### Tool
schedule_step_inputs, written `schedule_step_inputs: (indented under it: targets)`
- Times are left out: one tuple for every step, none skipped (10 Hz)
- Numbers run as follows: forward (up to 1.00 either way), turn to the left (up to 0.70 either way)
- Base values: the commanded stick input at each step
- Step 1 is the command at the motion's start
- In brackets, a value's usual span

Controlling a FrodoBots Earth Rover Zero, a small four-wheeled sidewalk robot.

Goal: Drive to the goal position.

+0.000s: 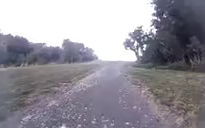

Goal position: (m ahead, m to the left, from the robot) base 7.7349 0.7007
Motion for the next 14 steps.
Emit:
schedule_step_inputs:
  targets:
    - [0.69, -0.12]
    - [0.69, -0.12]
    - [0.69, -0.12]
    - [0.69, -0.12]
    - [0.69, 0.00]
    - [0.69, 0.00]
    - [0.69, -0.03]
    - [0.69, -0.07]
    - [0.69, -0.11]
    - [0.69, -0.09]
    - [0.69, -0.08]
    - [0.69, -0.11]
    - [0.69, -0.11]
    - [0.69, -0.11]
